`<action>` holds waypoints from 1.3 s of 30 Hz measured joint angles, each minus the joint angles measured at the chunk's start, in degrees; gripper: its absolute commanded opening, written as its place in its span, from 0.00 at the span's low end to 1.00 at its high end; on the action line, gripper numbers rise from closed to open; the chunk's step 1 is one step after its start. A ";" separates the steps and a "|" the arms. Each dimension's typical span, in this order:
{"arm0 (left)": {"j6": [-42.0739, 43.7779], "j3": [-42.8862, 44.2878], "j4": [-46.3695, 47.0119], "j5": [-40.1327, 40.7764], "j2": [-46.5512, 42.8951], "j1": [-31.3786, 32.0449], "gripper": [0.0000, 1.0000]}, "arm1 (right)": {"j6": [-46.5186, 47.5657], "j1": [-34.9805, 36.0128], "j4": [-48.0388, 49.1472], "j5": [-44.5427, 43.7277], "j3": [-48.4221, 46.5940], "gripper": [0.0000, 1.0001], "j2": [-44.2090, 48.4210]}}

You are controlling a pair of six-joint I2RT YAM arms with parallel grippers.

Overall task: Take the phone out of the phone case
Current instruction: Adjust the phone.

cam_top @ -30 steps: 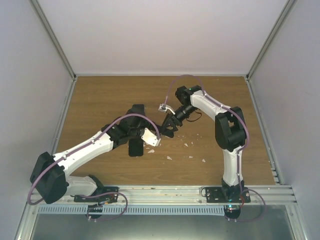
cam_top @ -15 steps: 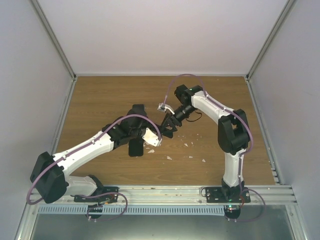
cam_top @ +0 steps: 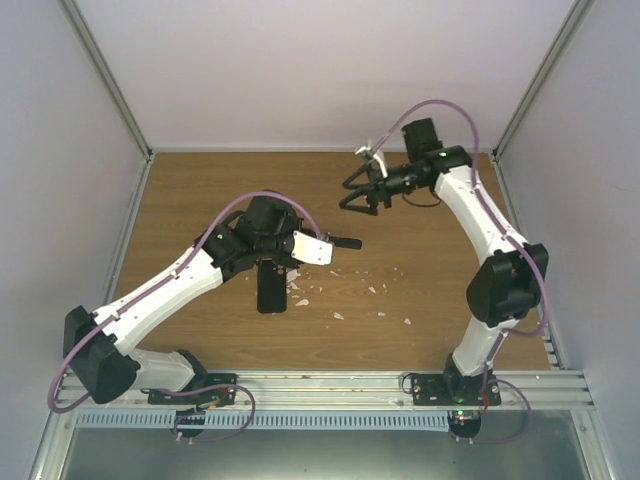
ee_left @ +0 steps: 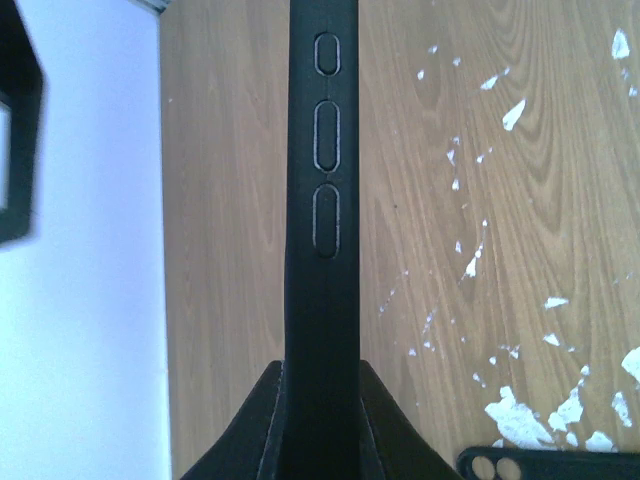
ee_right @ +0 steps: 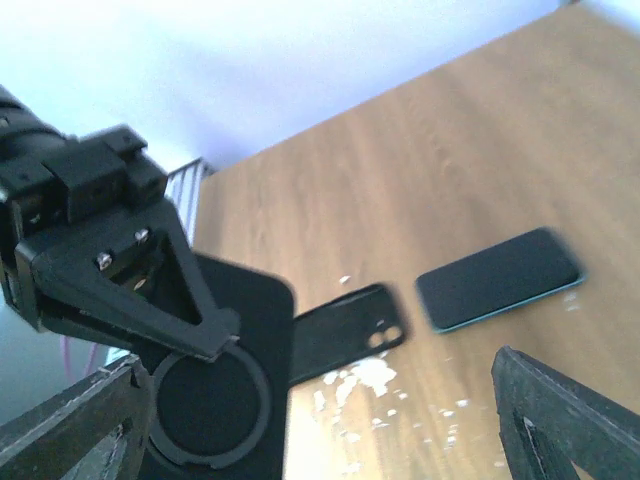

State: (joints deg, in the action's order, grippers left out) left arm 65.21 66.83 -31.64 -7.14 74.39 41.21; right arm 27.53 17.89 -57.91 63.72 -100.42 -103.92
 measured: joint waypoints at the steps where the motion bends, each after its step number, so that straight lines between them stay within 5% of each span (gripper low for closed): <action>1: -1.66 0.59 -0.50 -0.76 0.13 -0.17 0.00 | -1.66 -1.55 2.27 0.72 0.02 0.93 1.01; 9: -15.23 7.98 -2.25 -5.92 2.47 -2.25 0.00 | -12.87 -9.16 17.55 3.78 0.07 0.96 7.02; 24: -46.80 17.88 0.37 -20.00 3.58 -7.89 0.00 | -28.00 -10.36 35.26 2.93 9.99 1.00 18.32; 39: -77.05 18.38 19.39 -31.32 3.26 -13.57 0.00 | -46.34 -9.84 49.03 8.72 13.49 0.94 20.76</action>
State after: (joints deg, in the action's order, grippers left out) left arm -11.84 85.21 -12.25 -38.46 77.65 27.64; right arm -18.81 8.05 -8.88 72.44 -86.94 -83.15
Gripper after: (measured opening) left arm 0.090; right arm 0.958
